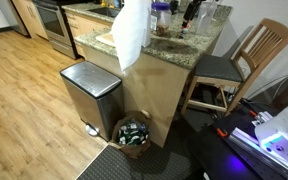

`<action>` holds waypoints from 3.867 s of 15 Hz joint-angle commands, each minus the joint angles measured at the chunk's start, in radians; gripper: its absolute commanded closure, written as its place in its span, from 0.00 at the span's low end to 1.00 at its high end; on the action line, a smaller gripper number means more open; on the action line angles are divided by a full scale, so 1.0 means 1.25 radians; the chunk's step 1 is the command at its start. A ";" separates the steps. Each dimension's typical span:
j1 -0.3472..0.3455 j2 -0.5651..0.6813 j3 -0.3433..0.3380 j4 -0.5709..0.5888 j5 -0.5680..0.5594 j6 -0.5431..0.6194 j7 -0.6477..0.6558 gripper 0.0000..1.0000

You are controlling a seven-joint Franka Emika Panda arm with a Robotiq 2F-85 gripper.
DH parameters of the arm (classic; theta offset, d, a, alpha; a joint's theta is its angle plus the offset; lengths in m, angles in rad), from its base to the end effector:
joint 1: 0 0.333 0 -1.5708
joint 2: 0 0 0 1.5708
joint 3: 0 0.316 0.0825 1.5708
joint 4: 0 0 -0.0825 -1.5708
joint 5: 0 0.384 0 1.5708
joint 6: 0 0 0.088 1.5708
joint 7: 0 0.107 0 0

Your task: Pick the silver spoon on the counter and put it in the cup

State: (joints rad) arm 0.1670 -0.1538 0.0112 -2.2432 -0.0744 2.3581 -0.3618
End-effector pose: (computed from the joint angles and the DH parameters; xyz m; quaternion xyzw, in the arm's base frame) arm 0.5127 0.0915 0.4595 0.9484 0.2860 0.1305 0.0425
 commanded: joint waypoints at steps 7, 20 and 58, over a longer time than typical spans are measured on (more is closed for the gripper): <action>-0.021 0.115 0.029 -0.027 0.050 0.073 -0.038 0.00; -0.034 0.193 0.036 -0.025 -0.037 0.168 -0.030 0.00; -0.056 -0.072 -0.073 0.003 0.447 -0.142 -0.220 0.42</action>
State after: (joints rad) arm 0.0556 -0.3017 -0.0771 -2.2493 0.4978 2.2456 -0.6112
